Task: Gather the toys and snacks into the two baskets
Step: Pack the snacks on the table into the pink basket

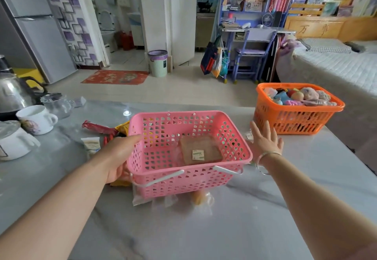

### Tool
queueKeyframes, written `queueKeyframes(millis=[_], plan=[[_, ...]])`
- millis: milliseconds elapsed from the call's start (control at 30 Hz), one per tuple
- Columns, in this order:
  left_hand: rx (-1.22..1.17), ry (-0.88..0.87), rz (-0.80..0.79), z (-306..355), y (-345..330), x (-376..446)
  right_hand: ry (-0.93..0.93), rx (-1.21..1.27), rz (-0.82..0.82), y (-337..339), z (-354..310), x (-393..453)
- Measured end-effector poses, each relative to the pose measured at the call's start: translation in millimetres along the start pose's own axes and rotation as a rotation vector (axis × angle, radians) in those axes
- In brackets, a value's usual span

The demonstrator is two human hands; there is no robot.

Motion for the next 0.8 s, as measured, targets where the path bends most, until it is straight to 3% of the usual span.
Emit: queueKeyframes(millis=[200,467,667,800], plan=[[-0.046,-0.018,-0.034,-1,-7,11,-0.122,-0.102,-0.162,-34,26,27],[-0.069,-0.012,-0.034,-1,-8,19,-0.129,-0.077,-0.177,-42,33,36],[-0.060,-0.019,-0.020,-2,-7,14,-0.115,0.123,-0.048,-35,28,35],[-0.060,-0.018,-0.005,-2,-3,8,-0.003,0.340,0.070,4,6,23]])
Point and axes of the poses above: each hand's wrist, its own x-axis towards the middle knuckle, its own y-axis out of the back of the hand, z = x × y, the point moved 3 cm from there along x, towards the middle knuckle, and after that the axes turned 11 degrees about -y, right-handed, at the moved point
